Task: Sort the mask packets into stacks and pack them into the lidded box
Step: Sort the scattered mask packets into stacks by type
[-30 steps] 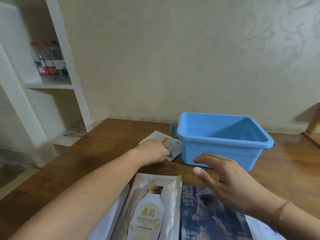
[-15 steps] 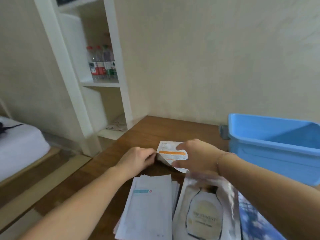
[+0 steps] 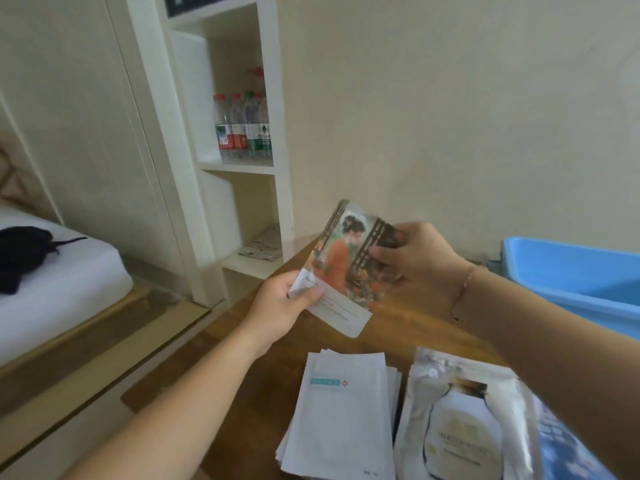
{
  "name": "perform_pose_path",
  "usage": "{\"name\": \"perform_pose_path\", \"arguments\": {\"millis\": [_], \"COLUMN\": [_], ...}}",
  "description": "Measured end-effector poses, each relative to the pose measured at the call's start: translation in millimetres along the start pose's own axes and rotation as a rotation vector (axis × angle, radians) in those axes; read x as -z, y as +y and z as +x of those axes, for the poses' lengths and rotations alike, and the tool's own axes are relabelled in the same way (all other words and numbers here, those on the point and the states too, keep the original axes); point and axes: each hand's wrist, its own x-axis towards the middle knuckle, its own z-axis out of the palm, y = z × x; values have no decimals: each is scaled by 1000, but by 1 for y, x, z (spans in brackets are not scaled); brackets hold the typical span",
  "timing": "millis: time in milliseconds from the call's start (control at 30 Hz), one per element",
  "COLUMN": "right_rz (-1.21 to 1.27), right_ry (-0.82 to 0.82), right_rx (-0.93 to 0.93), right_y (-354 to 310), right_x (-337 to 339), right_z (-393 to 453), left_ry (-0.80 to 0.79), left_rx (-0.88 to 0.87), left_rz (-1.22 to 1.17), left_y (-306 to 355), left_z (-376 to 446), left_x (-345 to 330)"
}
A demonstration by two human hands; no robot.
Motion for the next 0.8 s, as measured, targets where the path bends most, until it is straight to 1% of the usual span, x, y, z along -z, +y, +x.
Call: {"name": "perform_pose_path", "arguments": {"millis": [167,233,267,367,433,500,600,700,800], "right_rz": [43,131,176,266,333,378,290,169,136], "right_ry": [2,20,32,52,47,35,43,72,91], "right_rx": [-126,-157,-151,-105,-110,-136,-187,-254,-319], "right_y": [10,12,12,14,19,29,49,66,82], "right_x": [7,15,22,52,75,97,131,157,169], "right_z": [-8,-15,-19,-43,-69,-100,-145,-181,-204], "left_ry": [-69,-78,-78,-113,-201,-251,-246,-184,-136], "left_rx": [-12,-24,-63,-187,-225,-278,-335,-670,-854], "left_rz": [-133,-214,-219,-124,-93,32,229,427,473], "left_y": [17,29,36,61,79,88,96,91,76], "left_z": [-24,-34,-42,-74,-101,-126,-157,-171,-177], "left_x": [-9,-15,-18,-30,-42,-63,-109,-147,-175]}}
